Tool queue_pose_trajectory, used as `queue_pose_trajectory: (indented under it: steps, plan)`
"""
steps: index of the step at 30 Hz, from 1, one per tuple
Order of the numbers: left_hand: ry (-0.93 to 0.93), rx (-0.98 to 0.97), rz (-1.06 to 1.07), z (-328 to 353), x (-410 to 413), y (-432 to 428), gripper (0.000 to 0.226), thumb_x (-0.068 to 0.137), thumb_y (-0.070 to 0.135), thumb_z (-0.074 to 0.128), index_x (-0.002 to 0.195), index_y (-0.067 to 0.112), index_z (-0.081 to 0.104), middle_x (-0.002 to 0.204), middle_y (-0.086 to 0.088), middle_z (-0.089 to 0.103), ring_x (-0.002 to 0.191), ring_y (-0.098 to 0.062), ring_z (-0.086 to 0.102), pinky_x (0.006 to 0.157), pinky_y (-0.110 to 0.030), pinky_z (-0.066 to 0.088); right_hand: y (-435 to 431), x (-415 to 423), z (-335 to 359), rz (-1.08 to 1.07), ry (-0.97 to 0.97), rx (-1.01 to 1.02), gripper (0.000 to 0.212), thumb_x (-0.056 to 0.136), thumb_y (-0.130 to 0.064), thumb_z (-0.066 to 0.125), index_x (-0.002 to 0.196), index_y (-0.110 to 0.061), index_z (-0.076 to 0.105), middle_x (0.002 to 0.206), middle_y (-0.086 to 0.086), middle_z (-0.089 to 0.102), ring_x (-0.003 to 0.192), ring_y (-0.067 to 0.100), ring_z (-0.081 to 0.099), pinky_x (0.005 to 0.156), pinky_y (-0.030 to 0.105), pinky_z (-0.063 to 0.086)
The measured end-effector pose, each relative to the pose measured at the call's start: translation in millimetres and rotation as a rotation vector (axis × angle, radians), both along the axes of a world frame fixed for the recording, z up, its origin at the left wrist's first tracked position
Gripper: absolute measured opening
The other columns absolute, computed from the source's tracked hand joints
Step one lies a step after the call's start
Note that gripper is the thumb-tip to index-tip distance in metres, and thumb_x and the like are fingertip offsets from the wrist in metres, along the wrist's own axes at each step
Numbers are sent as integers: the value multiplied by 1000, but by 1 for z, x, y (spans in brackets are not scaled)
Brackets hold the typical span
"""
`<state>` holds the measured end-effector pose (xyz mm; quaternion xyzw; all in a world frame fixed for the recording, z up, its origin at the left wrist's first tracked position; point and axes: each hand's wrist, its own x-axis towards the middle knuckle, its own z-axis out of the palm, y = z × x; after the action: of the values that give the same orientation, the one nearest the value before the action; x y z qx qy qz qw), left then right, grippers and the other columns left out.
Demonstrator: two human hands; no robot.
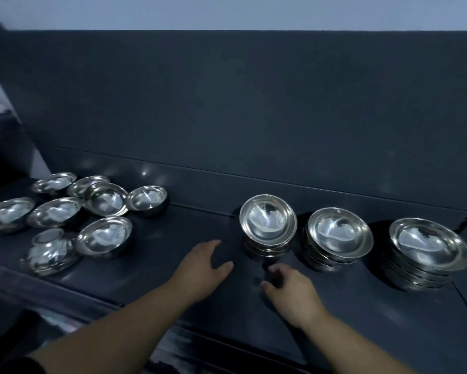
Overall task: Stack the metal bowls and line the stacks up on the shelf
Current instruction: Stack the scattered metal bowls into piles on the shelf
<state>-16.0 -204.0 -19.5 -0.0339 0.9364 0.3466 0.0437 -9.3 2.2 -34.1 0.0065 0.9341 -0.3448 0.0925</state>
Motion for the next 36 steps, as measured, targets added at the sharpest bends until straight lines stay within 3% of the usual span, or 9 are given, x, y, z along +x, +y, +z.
queue_pose_trajectory:
  steps: [7,12,16,18,21,26,32,36]
  plan:
    - [106,-264,52,4,29,-74,69,87,45,60,147,23,36,150,1,34,137,-15,34,113,-25,28,-59,-6,10,201,55,60,53,85,-43,67,134,-27,55,130,-4,62,123,13,55,100,20,39]
    - [202,-196,103,11,37,-129,63,87,38,63,144,22,41,148,2,36,135,-12,36,112,-22,27,-117,-12,19,282,77,39,57,86,-44,67,137,-27,52,137,-4,58,127,12,51,106,19,36]
    - [295,-177,146,20,36,-179,65,77,47,54,135,18,53,142,-1,46,131,-19,44,111,-30,33,-169,-18,19,291,72,14,57,87,-49,64,139,-29,49,139,-6,53,129,12,49,105,18,34]
    - [343,-174,186,22,33,-214,66,74,49,51,133,18,56,141,-2,47,131,-20,45,111,-32,35,-200,-22,17,254,77,-19,56,87,-50,64,136,-28,52,137,-5,56,127,12,51,107,20,36]
    - [315,-177,240,22,28,-272,62,83,39,65,140,21,47,149,-1,38,138,-18,34,114,-31,28,-251,-29,14,151,42,-117,57,87,-50,65,136,-23,53,136,-3,60,126,15,54,107,24,40]
    - [142,-177,164,3,22,-343,91,70,60,61,148,24,34,157,-1,26,144,-19,22,118,-32,21,-313,-38,12,-32,0,-209,60,89,-47,63,140,-21,47,136,-2,59,125,18,56,103,26,39]
    - [63,-138,-14,-13,13,-374,93,72,57,72,149,31,27,159,14,8,145,-14,15,117,-29,23,-345,-36,0,-166,-43,-224,48,90,-32,66,134,-22,51,103,-8,64,97,14,60,88,23,42]
    - [70,-173,-139,-13,14,-372,96,73,54,74,151,34,22,160,13,5,146,-13,9,117,-29,20,-345,-37,-5,-263,-75,-267,50,90,-20,63,138,-20,50,108,-9,68,90,17,68,87,43,58]
